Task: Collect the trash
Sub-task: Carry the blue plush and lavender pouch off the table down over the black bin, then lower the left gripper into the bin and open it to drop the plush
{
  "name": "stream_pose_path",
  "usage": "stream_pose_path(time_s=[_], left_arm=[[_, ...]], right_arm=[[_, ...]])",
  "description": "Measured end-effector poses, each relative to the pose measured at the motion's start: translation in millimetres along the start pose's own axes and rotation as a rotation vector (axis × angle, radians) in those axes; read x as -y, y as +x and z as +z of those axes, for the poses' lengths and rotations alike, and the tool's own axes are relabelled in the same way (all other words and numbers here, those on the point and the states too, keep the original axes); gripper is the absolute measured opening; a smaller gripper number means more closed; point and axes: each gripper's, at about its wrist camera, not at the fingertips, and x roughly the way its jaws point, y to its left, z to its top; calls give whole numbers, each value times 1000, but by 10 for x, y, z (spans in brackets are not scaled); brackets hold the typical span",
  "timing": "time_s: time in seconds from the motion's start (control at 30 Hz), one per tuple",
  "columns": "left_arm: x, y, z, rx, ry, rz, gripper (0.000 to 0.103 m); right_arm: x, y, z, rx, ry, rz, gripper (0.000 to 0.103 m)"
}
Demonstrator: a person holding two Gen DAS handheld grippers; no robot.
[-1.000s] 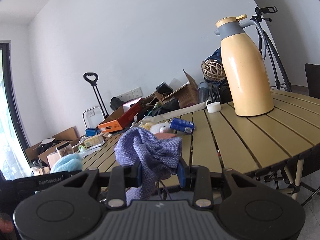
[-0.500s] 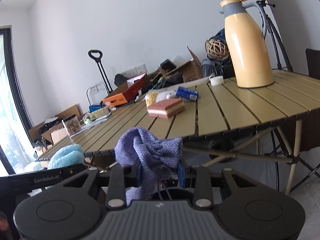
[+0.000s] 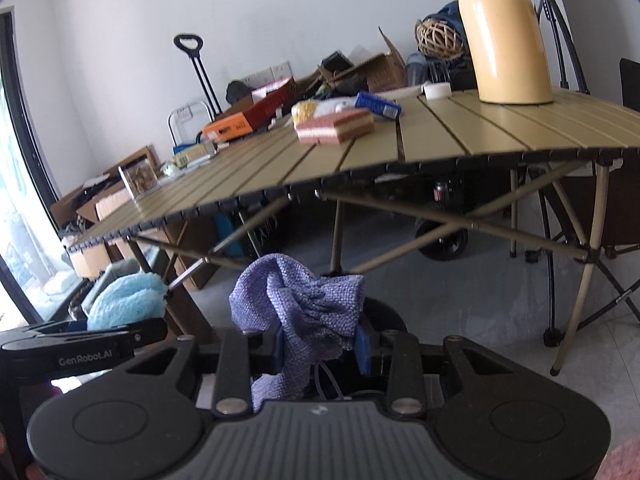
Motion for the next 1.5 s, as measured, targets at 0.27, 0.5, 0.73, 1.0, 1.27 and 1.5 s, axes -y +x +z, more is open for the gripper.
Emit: stream_pose_path(time_s=[0.27,0.5,0.73,1.0,1.27,1.5], left_arm=[[-111,142,-156,-85,-13,7,77],[-206,360,-205,-189,-40,17,77],[-218,580,-287,-291,-37,35,77],[-206,767,-349,-373,-31,42,77],[-125,875,-366,-436,-10,51,77],[-27,913,-307,-447,8,34,77]], right_arm=[[10,133,-216,-105,-7,-35,32],[103,313,-311,-199,12,-61,32],[193,543,-409,-302,31,-101,32],[342,702,-498,-375,49,-171,32],[427,736,-518,-387,62,-190,32],[449,747,-499,-382,73,-203,32]])
